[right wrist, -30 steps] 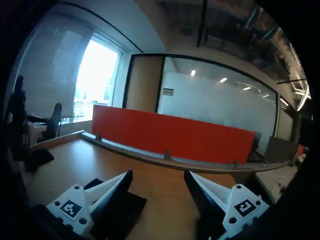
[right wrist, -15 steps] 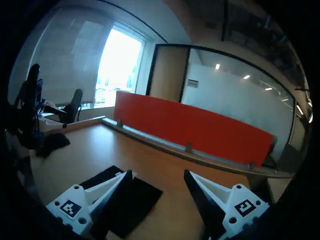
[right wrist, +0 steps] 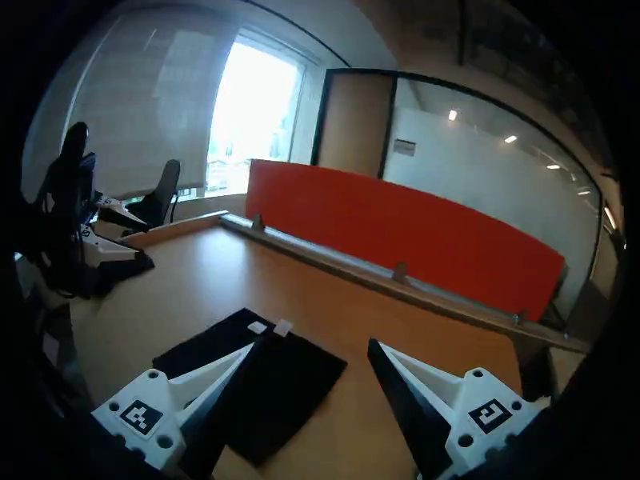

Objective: Fold towel

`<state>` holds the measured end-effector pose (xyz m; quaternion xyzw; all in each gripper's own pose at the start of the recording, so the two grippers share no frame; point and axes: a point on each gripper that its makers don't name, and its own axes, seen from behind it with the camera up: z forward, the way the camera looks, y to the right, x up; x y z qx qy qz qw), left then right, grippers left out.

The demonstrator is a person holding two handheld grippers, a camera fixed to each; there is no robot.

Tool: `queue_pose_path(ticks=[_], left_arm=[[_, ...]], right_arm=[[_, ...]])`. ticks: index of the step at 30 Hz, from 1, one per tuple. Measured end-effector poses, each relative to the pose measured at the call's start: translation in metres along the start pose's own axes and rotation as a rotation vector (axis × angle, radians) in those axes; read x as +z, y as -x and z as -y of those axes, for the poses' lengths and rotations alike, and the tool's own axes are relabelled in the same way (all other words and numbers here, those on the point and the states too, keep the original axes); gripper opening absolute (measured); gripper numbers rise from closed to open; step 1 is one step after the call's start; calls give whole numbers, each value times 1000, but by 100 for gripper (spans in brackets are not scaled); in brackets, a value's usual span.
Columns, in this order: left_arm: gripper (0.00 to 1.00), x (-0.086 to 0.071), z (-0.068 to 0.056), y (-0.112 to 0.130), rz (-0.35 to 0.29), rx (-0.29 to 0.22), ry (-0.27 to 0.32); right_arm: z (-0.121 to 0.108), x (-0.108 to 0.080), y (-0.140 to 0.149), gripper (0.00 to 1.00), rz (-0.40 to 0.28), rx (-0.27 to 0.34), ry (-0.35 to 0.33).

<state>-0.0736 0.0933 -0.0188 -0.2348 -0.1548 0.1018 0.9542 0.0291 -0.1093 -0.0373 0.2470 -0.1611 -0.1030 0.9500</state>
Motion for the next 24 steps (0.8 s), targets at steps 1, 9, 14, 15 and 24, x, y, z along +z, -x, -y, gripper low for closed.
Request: queue_pose_path(ticks=[1,9,14,15,24], left_arm=[[100,2,-2,4,7,1,2],[100,15,-16,35,56,3,29],[100,24,-26,59,95,9,56],[100,25,-29,64,104,13,62],[100,37,-51,118,205,74,115]], right_arm=[[2,1,4,100,6,1,-4],[11,10,37,100,63,21,-29],[15,17,64,100,106,29,-39],[16,18,69,100,115,29,-41],[33,29,118,100,194,26,-84]])
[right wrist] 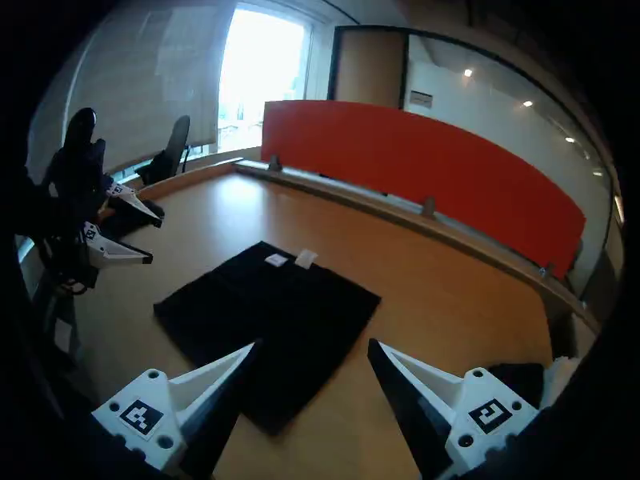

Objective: Fold towel

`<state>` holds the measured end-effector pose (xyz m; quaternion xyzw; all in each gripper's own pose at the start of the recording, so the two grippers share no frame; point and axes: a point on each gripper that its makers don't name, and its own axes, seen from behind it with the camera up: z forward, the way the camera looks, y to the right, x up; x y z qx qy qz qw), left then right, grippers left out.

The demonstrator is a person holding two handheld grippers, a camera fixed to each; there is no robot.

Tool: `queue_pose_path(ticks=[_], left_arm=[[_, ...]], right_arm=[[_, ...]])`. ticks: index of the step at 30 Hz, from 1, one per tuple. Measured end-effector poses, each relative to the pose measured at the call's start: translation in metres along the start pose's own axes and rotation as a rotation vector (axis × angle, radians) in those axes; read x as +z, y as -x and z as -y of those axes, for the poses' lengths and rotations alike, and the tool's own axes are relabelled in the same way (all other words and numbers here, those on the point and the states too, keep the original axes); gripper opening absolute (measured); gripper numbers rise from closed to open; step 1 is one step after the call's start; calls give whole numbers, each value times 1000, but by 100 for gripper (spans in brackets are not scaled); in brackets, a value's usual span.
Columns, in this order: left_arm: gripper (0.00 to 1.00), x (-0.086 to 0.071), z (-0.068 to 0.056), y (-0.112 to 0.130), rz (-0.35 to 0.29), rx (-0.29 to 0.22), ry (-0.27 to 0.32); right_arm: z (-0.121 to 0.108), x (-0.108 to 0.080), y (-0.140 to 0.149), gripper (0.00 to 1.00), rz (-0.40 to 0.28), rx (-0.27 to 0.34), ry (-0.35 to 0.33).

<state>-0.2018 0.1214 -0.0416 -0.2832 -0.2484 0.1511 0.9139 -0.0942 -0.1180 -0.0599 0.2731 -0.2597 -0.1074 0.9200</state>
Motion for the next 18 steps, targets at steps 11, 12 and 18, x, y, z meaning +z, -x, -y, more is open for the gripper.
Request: queue_pose_path(ticks=[11,12,18], left_arm=[[100,21,-15,43,84,-40,48],[100,23,-16,46,92,-39,54],[100,32,-27,66,136,-21,94]], right_arm=[[19,18,48,100,92,-12,-51],[20,19,53,100,101,-12,-55],[30,22,81,100,161,-20,-87]])
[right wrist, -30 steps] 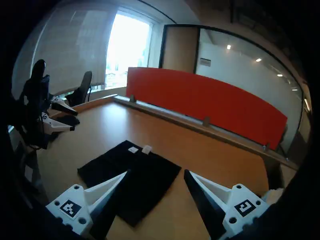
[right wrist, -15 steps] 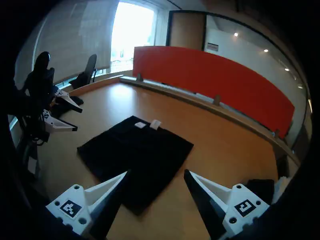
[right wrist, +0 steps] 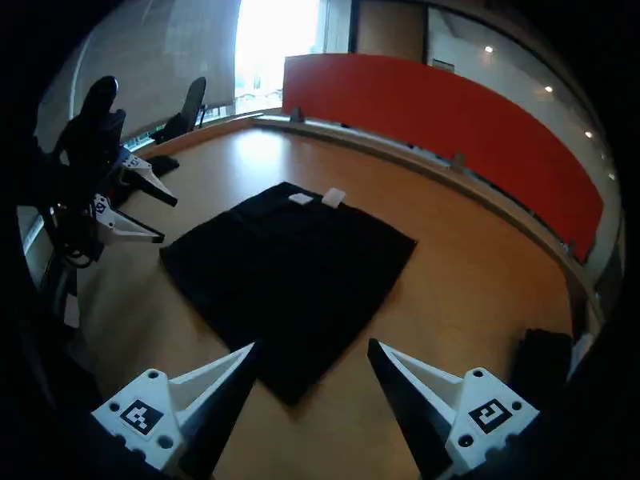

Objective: Fold towel

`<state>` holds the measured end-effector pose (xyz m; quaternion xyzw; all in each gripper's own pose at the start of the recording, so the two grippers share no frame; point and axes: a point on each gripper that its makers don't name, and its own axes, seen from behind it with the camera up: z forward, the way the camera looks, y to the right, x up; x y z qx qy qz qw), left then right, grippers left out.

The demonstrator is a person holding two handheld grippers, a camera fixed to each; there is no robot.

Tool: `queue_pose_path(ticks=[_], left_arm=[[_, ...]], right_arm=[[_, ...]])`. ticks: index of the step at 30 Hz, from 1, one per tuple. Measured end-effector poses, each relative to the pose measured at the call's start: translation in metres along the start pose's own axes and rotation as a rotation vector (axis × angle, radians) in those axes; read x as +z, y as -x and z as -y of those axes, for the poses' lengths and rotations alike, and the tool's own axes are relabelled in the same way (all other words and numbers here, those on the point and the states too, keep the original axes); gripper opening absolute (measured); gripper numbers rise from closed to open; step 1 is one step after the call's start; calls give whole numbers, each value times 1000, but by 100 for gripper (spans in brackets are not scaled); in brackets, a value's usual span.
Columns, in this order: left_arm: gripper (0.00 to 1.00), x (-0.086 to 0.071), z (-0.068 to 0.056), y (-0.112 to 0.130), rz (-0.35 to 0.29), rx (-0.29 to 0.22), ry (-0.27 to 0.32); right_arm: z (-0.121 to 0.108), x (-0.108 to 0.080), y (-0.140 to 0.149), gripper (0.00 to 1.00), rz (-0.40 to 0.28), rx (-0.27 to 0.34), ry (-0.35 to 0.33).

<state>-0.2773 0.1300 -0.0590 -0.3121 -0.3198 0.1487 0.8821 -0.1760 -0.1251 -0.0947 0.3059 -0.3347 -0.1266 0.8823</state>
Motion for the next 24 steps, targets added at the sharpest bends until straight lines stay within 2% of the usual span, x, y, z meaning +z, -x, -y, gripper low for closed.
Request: queue_pose_path(ticks=[9,18,24], left_arm=[[100,15,-17,22,76,-1,64],[100,26,-23,37,142,-3,88],[100,27,-23,38,152,2,87]], right_arm=[[9,12,30,100,81,14,-41],[15,21,43,99,124,10,-71],[16,24,49,97,145,16,-82]])
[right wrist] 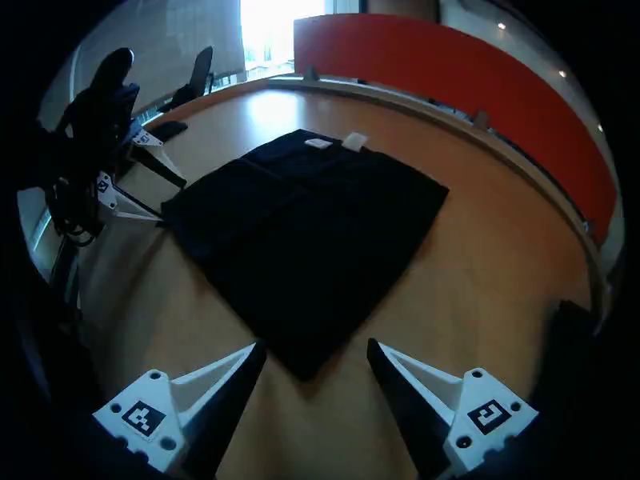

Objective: Fold towel

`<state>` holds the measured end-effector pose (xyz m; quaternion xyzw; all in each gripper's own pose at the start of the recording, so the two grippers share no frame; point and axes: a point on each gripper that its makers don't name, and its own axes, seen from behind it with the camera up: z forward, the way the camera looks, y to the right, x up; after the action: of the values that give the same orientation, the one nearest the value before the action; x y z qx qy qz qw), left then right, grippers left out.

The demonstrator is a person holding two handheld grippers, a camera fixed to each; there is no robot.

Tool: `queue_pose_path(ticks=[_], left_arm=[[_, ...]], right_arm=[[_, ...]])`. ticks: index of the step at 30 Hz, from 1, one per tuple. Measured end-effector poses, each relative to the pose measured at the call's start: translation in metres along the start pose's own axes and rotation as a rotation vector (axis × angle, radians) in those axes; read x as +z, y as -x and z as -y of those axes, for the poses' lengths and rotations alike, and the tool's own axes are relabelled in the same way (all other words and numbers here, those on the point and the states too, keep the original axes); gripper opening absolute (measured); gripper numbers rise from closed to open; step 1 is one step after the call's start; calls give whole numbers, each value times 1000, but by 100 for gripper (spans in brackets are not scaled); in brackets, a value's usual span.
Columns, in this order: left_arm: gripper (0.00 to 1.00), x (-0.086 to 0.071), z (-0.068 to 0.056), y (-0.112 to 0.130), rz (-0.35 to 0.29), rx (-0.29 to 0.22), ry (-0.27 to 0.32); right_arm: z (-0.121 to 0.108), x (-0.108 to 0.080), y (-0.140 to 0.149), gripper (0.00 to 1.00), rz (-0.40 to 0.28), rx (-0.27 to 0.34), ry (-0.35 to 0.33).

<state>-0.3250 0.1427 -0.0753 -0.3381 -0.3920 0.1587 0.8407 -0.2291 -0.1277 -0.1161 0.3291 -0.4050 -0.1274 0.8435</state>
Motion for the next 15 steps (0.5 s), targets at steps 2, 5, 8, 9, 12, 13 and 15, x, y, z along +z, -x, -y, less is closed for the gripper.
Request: queue_pose_path(ticks=[2,5,8,9,12,13,15], left_arm=[[100,0,0,0,1,1,-3],[100,0,0,0,1,-3,-4],[100,0,0,0,5,-3,-6],[100,0,0,0,7,-2,-7],[100,0,0,0,10,-5,-8],[98,0,0,0,10,-5,-9],[96,0,-1,0,10,-4,-9]], right_arm=[[-1,1,1,96,3,2,1],[0,2,2,94,2,-3,0],[0,2,3,92,2,-12,0],[0,2,3,90,3,-16,0],[0,3,2,85,2,-27,-6],[1,3,2,83,2,-28,-7],[1,3,2,77,2,-32,-11]])
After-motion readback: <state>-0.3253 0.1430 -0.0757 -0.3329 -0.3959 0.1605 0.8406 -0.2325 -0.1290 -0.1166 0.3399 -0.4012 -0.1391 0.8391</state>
